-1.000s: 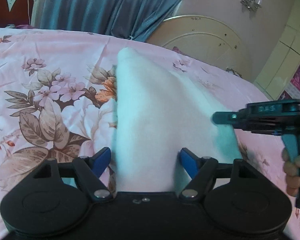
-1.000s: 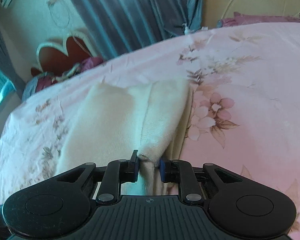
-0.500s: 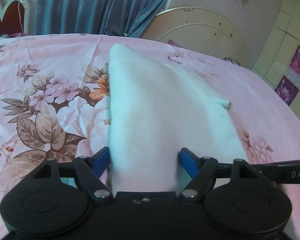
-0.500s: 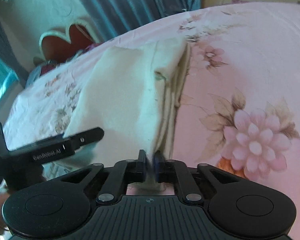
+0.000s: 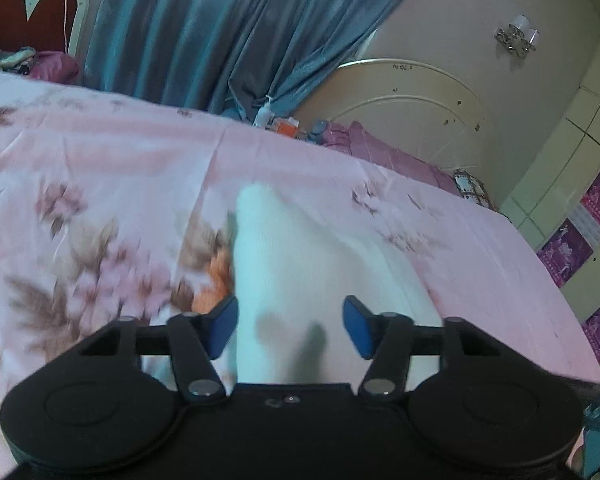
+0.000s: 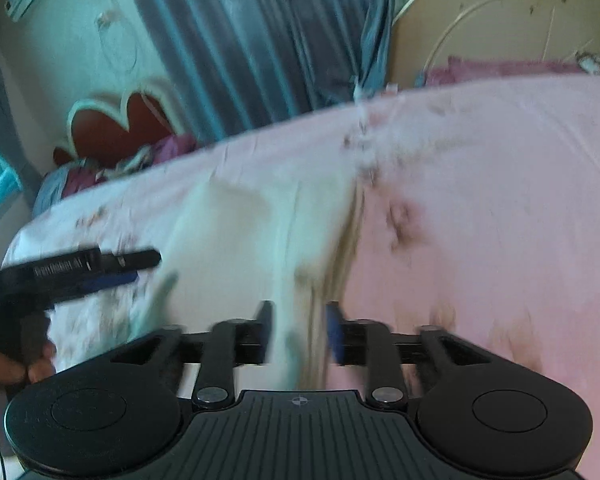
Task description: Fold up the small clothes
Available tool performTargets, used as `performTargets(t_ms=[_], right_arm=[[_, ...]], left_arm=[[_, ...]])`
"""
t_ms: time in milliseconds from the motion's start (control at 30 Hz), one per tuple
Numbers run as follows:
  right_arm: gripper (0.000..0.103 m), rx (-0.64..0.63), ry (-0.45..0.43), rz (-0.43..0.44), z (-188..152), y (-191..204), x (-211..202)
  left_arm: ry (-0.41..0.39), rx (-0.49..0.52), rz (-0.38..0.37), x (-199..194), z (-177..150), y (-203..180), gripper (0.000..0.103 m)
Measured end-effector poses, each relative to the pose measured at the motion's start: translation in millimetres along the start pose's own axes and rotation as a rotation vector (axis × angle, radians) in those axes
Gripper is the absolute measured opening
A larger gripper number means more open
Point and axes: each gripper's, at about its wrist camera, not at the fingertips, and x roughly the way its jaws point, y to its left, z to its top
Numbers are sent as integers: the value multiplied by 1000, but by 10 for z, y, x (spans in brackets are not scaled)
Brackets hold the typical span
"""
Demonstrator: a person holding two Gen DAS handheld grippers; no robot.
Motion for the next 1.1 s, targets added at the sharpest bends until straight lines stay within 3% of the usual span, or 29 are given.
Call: performTargets(t_ms=[167, 400, 467, 600, 733, 967, 1100], right_arm=[[44, -17, -50, -55, 331, 130, 462], [44, -7, -19, -146, 471, 112, 1090], [44, -27, 51, -187, 377, -6, 1284], [44, -3, 41, -158, 364, -138, 1241], [44, -32, -37, -156, 509, -28, 1209], [44, -87, -2, -277, 458, -116, 1521], [46, -32, 3, -245, 444, -233, 1488]], left_arm=[[-5, 8, -2, 315, 193, -30, 37], [13, 55, 24, 615, 203, 0, 38], [4, 57, 21, 619, 165, 45, 39], [4, 86, 20, 573, 195, 39, 38], [-28, 74, 19, 620, 320, -7, 38], [16, 78, 60, 906, 303, 67, 47], [16, 72, 71, 921, 287, 75, 52]])
